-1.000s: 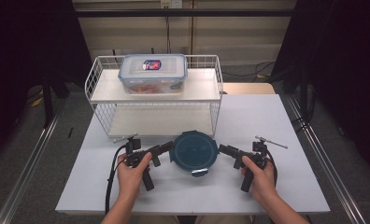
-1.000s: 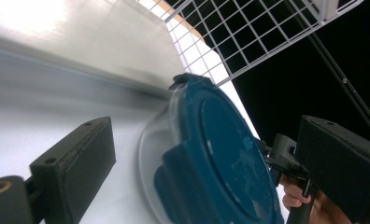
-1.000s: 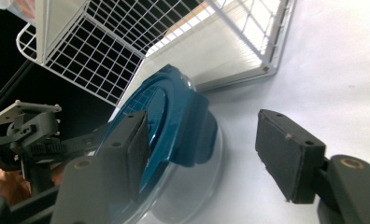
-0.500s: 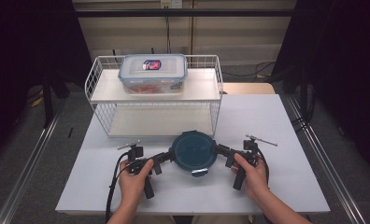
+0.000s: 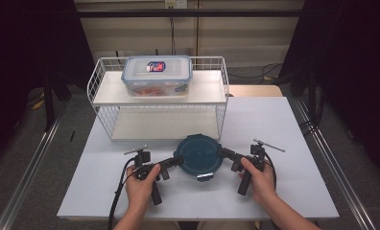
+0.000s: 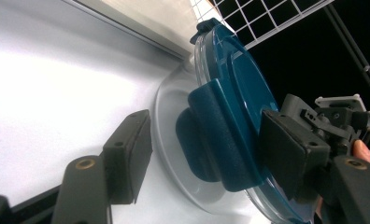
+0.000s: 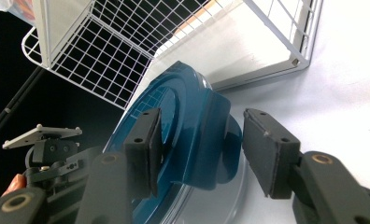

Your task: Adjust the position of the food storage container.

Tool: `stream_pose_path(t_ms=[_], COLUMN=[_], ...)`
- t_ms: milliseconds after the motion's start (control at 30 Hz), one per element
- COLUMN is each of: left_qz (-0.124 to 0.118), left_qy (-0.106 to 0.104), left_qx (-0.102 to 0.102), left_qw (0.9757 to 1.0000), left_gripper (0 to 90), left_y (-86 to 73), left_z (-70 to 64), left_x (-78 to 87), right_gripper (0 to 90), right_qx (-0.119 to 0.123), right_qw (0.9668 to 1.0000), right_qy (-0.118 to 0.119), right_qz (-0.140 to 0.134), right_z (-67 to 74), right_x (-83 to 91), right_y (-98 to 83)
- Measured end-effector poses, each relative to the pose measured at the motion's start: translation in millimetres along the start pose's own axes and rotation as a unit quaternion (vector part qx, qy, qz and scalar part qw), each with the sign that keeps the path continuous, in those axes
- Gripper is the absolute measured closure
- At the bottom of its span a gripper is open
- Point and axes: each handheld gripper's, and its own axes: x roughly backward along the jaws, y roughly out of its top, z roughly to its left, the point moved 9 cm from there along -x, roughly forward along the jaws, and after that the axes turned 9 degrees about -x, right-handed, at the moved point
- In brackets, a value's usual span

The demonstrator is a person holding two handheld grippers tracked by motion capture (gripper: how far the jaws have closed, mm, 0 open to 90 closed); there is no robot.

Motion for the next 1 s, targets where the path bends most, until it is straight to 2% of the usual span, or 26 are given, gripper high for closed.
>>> stream_pose_path(t_ms=[33, 67, 100, 133, 200, 300, 367, 433, 533, 633, 800, 867, 900, 933, 1000], left_qz=[0.0, -0.001, -0.002, -0.005, -0.004, -0.014, -0.031, -0.033, -0.053, -0.059, -0.062, -0.065, -0.069, -0.07, -0.079], left_qy=[-0.002, -0.005, -0.01, -0.017, -0.01, -0.011, -0.013, -0.017, -0.022, -0.022, -0.022, -0.022, -0.024, -0.025, -0.026], left_qx=[0.003, 0.014, 0.027, 0.041, 0.044, 0.057, 0.072, 0.078, 0.095, 0.102, 0.102, 0.098, 0.106, 0.098, 0.104], left_qw=[1.0, 0.9999, 0.9996, 0.999, 0.999, 0.9982, 0.9968, 0.9962, 0.9938, 0.9928, 0.9926, 0.9929, 0.9917, 0.9924, 0.991], left_gripper=[39.9, 40.7, 43.2, 45.7, 49.1, 50.6, 51.3, 51.8, 52.9, 53.6, 54.1, 54.6, 55.1, 55.8, 57.1], left_y=[-0.3, -0.9, -1.2, -1.5, -2.4, -2.7, -2.3, -2.9, -3.5, -3.6, -3.3, -2.4, -1.3, -0.5, 3.2], left_z=[-0.1, -0.7, -1.7, -2.7, -2.5, -2.6, -2.9, -2.4, -1.8, -1.5, -1.6, -1.8, -3.4, -3.5, -4.2], left_x=[0.3, 0.4, 0.5, 0.5, 1.2, 1.0, 0.1, 0.5, -0.5, -0.5, -1.0, -0.5, -0.2, 1.1, 3.3], right_gripper=[50.8, 54.8, 54.9, 55.0, 55.0, 55.1, 55.2, 55.5, 56.0, 56.3, 56.6, 56.9, 57.1, 57.5, 57.7], right_qx=[-0.005, -0.008, -0.005, -0.011, -0.019, -0.034, -0.048, -0.063, -0.091, -0.105, -0.118, -0.118, -0.121, -0.12, -0.118], right_qw=[1.0, 0.9999, 1.0, 0.9999, 0.9998, 0.9994, 0.9988, 0.9979, 0.9958, 0.9943, 0.9928, 0.9927, 0.9924, 0.9924, 0.9926], right_qy=[0.0, -0.004, -0.007, -0.005, -0.004, -0.007, -0.006, -0.006, -0.002, -0.003, -0.006, -0.003, -0.004, 0.0, 0.004], right_qz=[-0.003, -0.005, -0.002, -0.001, -0.004, -0.008, -0.01, -0.012, -0.013, -0.015, -0.023, -0.025, -0.023, -0.03, -0.028], right_z=[-0.5, -1.3, -2.5, -2.6, -3.1, -3.1, -3.3, -3.5, -4.2, -4.4, -4.0, -2.9, -1.9, -0.4, 2.5], right_x=[0.3, 0.9, 1.4, 1.5, 1.5, 1.5, 1.3, 1.3, 1.5, 1.5, 2.0, 2.5, 3.1, 2.9, 3.5], right_y=[0.3, 0.3, -0.1, -0.3, -0.8, -1.8, -2.5, -3.2, -4.7, -5.4, -6.2, -5.7, -5.8, -4.9, -5.0])
